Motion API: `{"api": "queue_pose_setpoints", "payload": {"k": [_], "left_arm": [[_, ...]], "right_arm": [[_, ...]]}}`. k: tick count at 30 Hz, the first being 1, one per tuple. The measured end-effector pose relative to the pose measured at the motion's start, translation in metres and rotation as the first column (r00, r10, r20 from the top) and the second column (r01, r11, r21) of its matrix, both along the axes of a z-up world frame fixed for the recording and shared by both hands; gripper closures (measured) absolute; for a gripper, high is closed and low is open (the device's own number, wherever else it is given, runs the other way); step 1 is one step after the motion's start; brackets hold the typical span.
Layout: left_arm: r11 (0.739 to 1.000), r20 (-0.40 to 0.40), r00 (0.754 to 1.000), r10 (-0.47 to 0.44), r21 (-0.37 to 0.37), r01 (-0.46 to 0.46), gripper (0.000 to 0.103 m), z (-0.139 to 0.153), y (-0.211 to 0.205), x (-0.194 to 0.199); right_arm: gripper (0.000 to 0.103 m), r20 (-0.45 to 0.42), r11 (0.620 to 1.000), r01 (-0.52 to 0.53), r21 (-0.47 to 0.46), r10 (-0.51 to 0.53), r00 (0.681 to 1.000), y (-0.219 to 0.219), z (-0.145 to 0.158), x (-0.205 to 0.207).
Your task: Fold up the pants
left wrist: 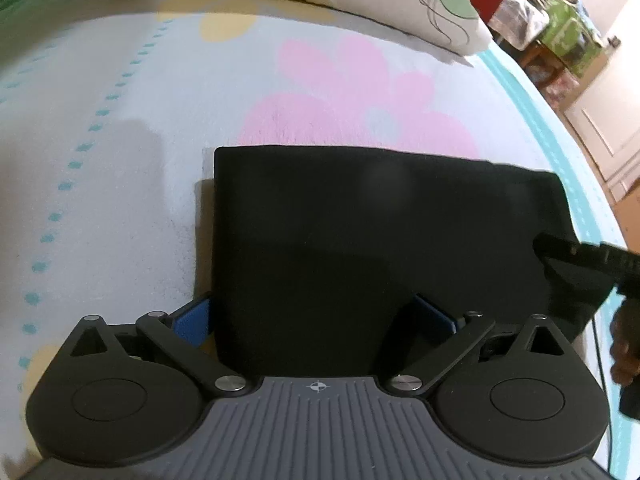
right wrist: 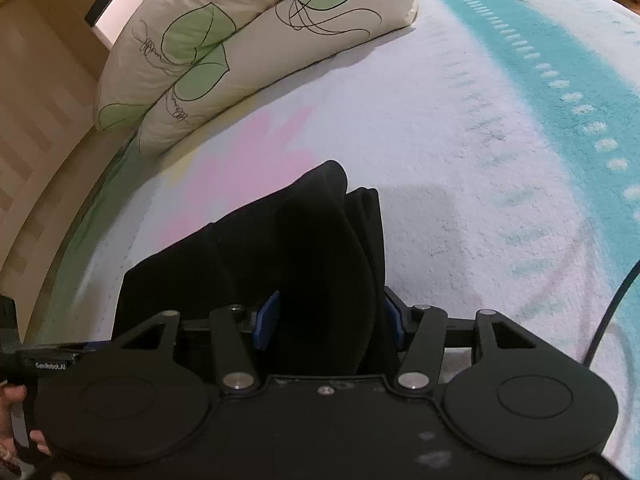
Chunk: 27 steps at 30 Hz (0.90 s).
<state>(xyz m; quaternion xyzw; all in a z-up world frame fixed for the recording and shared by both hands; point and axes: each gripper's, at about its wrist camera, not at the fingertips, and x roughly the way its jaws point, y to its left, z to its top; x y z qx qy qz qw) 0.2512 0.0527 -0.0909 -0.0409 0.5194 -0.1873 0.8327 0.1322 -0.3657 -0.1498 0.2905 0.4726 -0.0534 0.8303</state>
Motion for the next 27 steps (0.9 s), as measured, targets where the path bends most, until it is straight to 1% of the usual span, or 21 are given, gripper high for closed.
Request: {"api": "queue_pose_setpoints", "payload": {"k": [1,2,3,4,5,6,9,10,11,14,17,18,20,23,25,26,27], "left_arm": [[1.000,0.007,1.000,0.016,0.002,-0.016,0.011,0.001,0.000,-0.002],[0.999,0.027,0.999,0.036,0.009,-0.036,0.033,0.004,0.000,-0.005],[0.998,0.044,0.997,0.062,0.008,-0.062,0.042,0.009,0.000,-0.009],[0.997,0.051,0.996,0.079,-0.008,-0.079,0.068,0.013,0.000,-0.013],[0.996,0.059,0.994,0.090,-0.011,-0.089,0.081,0.018,-0.001,-0.016],[0.995,0.068,0.993,0.095,0.009,-0.096,0.082,0.023,-0.004,-0.019],[0.994,0.120,0.989,0.086,0.059,-0.094,0.089,0.039,-0.015,-0.032],[0.993,0.133,0.988,0.080,0.071,-0.090,0.092,0.045,-0.015,-0.034],[0.993,0.143,0.987,0.078,0.073,-0.089,0.093,0.053,-0.014,-0.039],[0.994,0.159,0.984,0.083,0.056,-0.093,0.093,0.078,0.003,-0.053],[0.992,0.186,0.978,0.089,0.075,-0.105,0.093,0.097,0.026,-0.059],[0.990,0.199,0.976,0.093,0.083,-0.112,0.093,0.103,0.040,-0.062],[0.986,0.205,0.972,0.111,0.097,-0.133,0.093,0.113,0.066,-0.066],[0.980,0.193,0.971,0.140,0.113,-0.163,0.093,0.119,0.105,-0.067],[0.974,0.178,0.970,0.165,0.125,-0.189,0.092,0.110,0.126,-0.069],[0.969,0.156,0.973,0.173,0.147,-0.196,0.087,0.100,0.135,-0.066],[0.961,0.134,0.971,0.196,0.172,-0.218,0.084,0.091,0.140,-0.063]], "right_arm": [[0.050,-0.002,1.000,-0.007,-0.024,0.007,1.000,0.002,0.001,0.003],[0.054,-0.002,0.998,-0.022,-0.052,0.022,1.000,0.003,0.005,-0.005],[0.064,-0.002,0.997,-0.032,-0.077,0.032,0.999,0.007,0.008,-0.005],[0.074,0.000,0.996,-0.028,-0.086,0.029,1.000,0.010,0.012,-0.006],[0.078,0.006,0.996,-0.020,-0.084,0.020,1.000,0.012,0.018,-0.007],[0.080,0.016,0.997,-0.011,-0.081,0.012,1.000,0.014,0.025,-0.008],[0.081,0.037,0.992,-0.013,-0.128,0.018,0.999,0.030,0.050,-0.008],[0.082,0.045,0.989,-0.017,-0.146,0.024,0.999,0.037,0.060,-0.008],[0.082,0.053,0.988,-0.021,-0.156,0.030,0.998,0.044,0.070,-0.008],[0.082,0.077,0.986,-0.050,-0.160,0.063,0.995,0.063,0.097,-0.007],[0.082,0.106,0.983,-0.099,-0.152,0.116,0.988,0.090,0.117,-0.002],[0.082,0.120,0.984,-0.114,-0.136,0.130,0.984,0.101,0.122,0.002],[0.082,0.134,0.987,-0.134,-0.084,0.144,0.980,0.118,0.125,0.009],[0.082,0.146,0.984,-0.175,-0.020,0.176,0.974,0.148,0.118,0.028],[0.082,0.134,0.980,-0.197,0.012,0.193,0.972,0.167,0.108,0.038],[0.082,0.113,0.980,-0.197,0.034,0.192,0.975,0.174,0.096,0.045],[0.081,0.088,0.979,-0.199,0.044,0.195,0.977,0.179,0.084,0.052]]}}
